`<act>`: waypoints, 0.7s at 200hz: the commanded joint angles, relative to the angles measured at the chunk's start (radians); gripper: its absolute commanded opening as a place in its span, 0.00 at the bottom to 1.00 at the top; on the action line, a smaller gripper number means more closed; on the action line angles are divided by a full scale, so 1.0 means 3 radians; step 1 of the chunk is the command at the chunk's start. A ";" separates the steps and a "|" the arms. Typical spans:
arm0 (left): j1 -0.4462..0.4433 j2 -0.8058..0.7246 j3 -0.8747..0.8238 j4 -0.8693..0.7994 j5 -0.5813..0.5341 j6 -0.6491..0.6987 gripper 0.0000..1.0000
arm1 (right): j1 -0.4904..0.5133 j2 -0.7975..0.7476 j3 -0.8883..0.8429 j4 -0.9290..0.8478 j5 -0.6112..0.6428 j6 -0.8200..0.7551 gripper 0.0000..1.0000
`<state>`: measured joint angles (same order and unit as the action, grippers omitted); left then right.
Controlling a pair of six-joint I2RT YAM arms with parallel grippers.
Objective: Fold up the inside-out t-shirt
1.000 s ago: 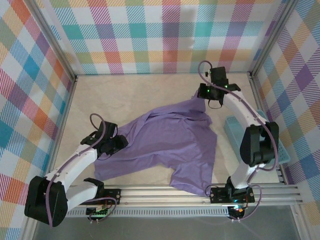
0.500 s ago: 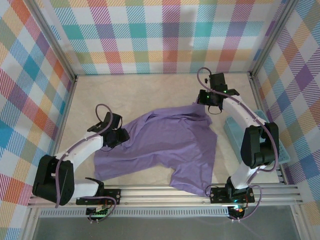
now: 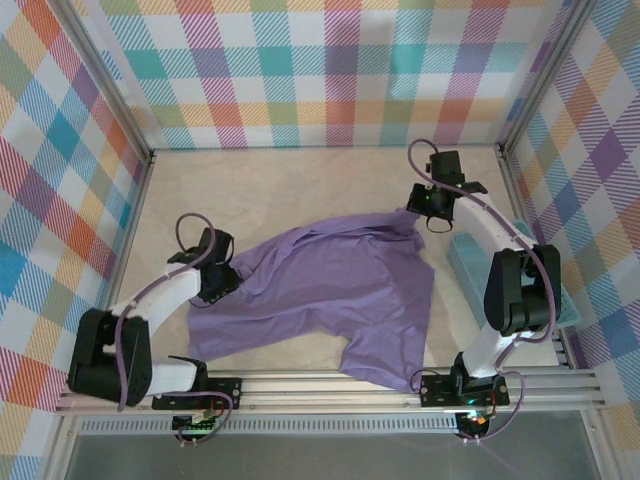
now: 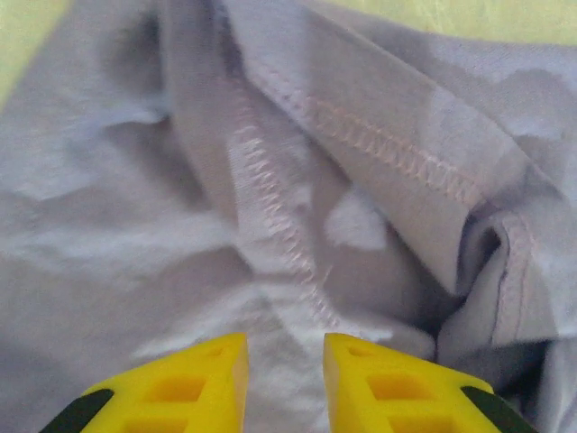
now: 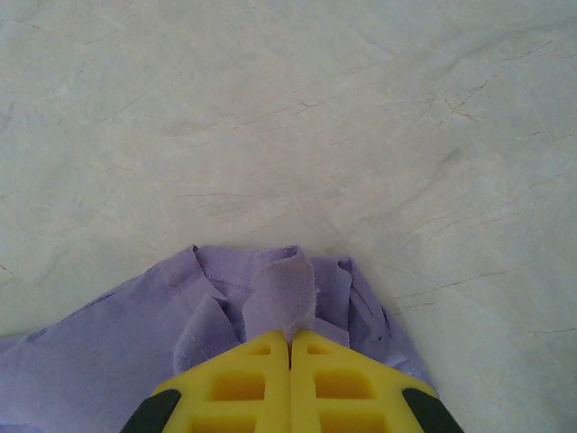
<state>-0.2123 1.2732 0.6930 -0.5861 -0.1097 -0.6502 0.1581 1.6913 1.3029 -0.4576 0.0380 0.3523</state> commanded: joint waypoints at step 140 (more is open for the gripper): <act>-0.0310 0.1158 0.0841 -0.0009 0.0028 0.0281 0.58 | -0.0033 -0.0644 -0.0392 -0.0035 0.0350 0.0167 0.00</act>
<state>-0.3237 1.6028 0.9276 -0.5808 -0.0883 -0.5606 0.1570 1.5444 1.1988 -0.4667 0.1104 0.3859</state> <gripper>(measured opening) 0.595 0.067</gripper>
